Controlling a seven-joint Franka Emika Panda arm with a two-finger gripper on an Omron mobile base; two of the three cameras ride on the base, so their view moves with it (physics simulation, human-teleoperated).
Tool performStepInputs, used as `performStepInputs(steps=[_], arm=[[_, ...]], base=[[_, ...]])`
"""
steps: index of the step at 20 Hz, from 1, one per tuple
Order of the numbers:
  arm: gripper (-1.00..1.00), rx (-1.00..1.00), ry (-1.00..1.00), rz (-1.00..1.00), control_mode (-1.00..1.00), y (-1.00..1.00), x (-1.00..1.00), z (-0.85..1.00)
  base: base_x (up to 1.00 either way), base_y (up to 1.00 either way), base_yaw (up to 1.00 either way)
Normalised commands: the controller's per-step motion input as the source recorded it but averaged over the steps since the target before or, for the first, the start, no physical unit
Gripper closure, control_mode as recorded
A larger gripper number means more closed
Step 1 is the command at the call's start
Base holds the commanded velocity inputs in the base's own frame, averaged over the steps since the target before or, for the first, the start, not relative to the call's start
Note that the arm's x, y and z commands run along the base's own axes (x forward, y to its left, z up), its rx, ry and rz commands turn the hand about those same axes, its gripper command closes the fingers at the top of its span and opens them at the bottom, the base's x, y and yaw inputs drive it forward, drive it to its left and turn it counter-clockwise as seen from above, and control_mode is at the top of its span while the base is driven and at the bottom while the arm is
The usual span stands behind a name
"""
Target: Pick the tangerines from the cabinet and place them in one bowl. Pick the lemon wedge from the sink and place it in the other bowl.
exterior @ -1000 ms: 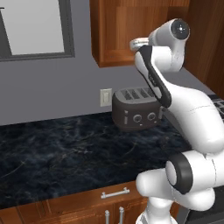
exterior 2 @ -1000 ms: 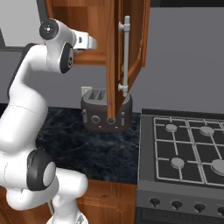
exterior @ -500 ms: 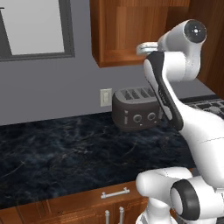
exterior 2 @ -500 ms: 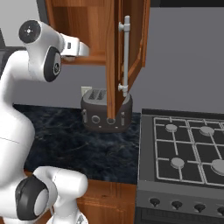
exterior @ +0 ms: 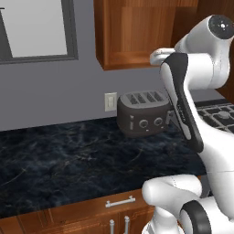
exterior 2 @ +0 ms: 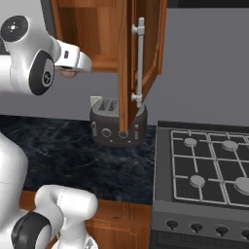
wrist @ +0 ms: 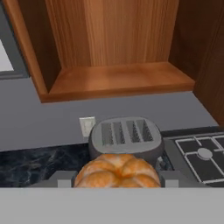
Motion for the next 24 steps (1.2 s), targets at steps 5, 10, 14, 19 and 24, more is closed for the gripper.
performStepInputs(steps=[5, 10, 14, 19, 24], arm=[[1.00, 0.02, 0.07, 0.00, -1.00, 0.00, -0.66, 0.00], [1.00, 0.00, 0.02, 0.00, -1.00, 0.00, -0.34, 0.00], [1.00, 0.00, 0.02, 0.00, -1.00, 0.00, -0.26, 0.00], [1.00, 0.00, 0.02, 0.00, -1.00, 0.00, -0.37, 0.00], [1.00, -0.02, 0.03, 0.00, -1.00, 0.00, -0.28, 0.00]], base=[[0.00, 0.00, 0.00], [0.00, 0.00, 0.00], [0.00, 0.00, 0.00], [0.00, 0.00, 0.00], [0.00, 0.00, 0.00]])
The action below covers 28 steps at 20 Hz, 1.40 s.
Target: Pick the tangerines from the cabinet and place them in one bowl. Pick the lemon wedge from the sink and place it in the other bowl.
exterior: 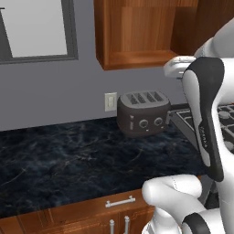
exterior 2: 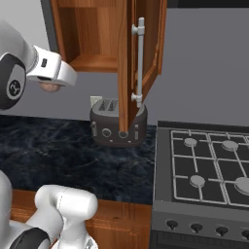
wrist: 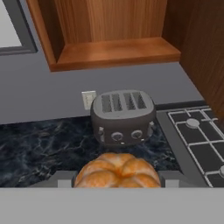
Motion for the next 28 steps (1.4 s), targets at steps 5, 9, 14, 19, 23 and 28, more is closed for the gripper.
performStepInputs(steps=[5, 9, 14, 19, 23, 28], arm=[[1.00, -0.02, 0.00, 0.00, -1.00, 0.00, -0.31, 0.00], [1.00, 0.00, 0.00, 0.01, -1.00, 0.00, -0.42, -0.07], [1.00, 0.00, 0.00, 0.00, -1.00, 0.00, -0.35, -0.09], [1.00, 0.00, 0.00, 0.00, 1.00, 0.00, -0.18, -0.04], [1.00, 0.00, 0.00, 0.00, 1.00, 0.00, 0.00, 0.00], [1.00, 0.00, 0.00, 0.00, 1.00, 0.00, 0.00, 0.00]], base=[[0.00, 0.00, 0.00], [0.00, 0.00, 0.00], [0.00, 0.00, 0.00], [-0.05, 0.00, 0.00], [-0.36, 0.00, 0.00], [-0.44, 0.07, -0.07]])
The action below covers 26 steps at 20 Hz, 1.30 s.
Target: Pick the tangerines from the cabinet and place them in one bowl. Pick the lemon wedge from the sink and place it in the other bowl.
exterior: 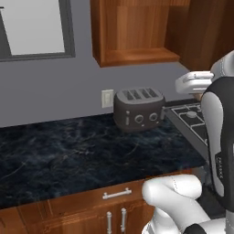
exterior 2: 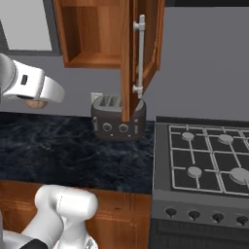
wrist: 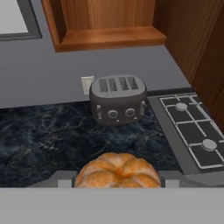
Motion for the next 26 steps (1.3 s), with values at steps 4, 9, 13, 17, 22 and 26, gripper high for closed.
performStepInputs(steps=[4, 9, 13, 17, 22, 26], arm=[[1.00, 0.00, 0.00, 0.00, 1.00, 0.00, 0.00, 0.00], [1.00, 0.00, 0.00, 0.00, 1.00, 0.00, 0.00, 0.00], [1.00, 0.00, 0.00, 0.00, 1.00, 0.00, 0.00, 0.00], [1.00, 0.00, 0.00, 0.00, 1.00, 0.00, 0.00, 0.00], [1.00, 0.00, 0.00, 0.00, 1.00, 0.00, 0.00, 0.00], [1.00, 0.00, 0.00, 0.00, 1.00, 0.00, 0.00, 0.00]], base=[[-0.42, 0.44, -0.25], [-0.32, 0.61, -0.29], [-0.22, 0.44, -0.35], [-0.14, -0.01, -0.52], [-0.25, -0.26, -0.61], [-0.18, -0.34, -0.63]])
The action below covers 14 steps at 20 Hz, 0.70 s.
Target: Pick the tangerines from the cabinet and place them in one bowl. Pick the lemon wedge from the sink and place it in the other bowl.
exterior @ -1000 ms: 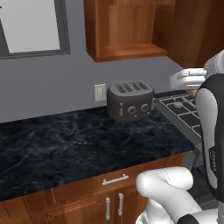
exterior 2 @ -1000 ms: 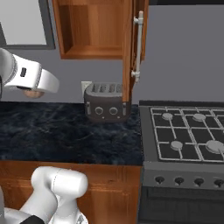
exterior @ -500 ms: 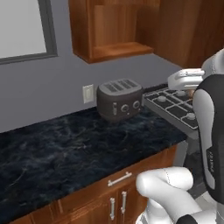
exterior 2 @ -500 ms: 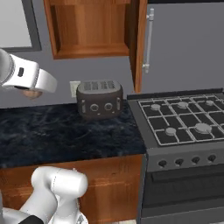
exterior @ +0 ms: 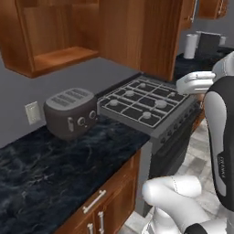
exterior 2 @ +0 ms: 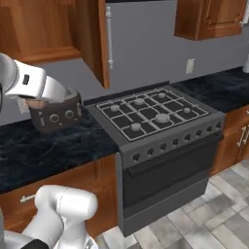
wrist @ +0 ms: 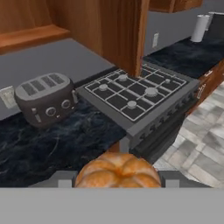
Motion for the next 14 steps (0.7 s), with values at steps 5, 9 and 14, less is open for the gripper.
performStepInputs(steps=[5, 9, 14], arm=[[1.00, 0.00, 0.00, 0.00, 1.00, 0.00, 0.00, 0.00], [1.00, 0.00, 0.00, 0.00, 1.00, 0.00, 0.00, 0.00], [1.00, 0.00, 0.00, 0.00, 1.00, 0.00, 0.00, 0.00]], base=[[-0.18, -0.52, -0.62], [-0.11, -0.55, -0.61], [-0.05, -0.60, -0.60]])
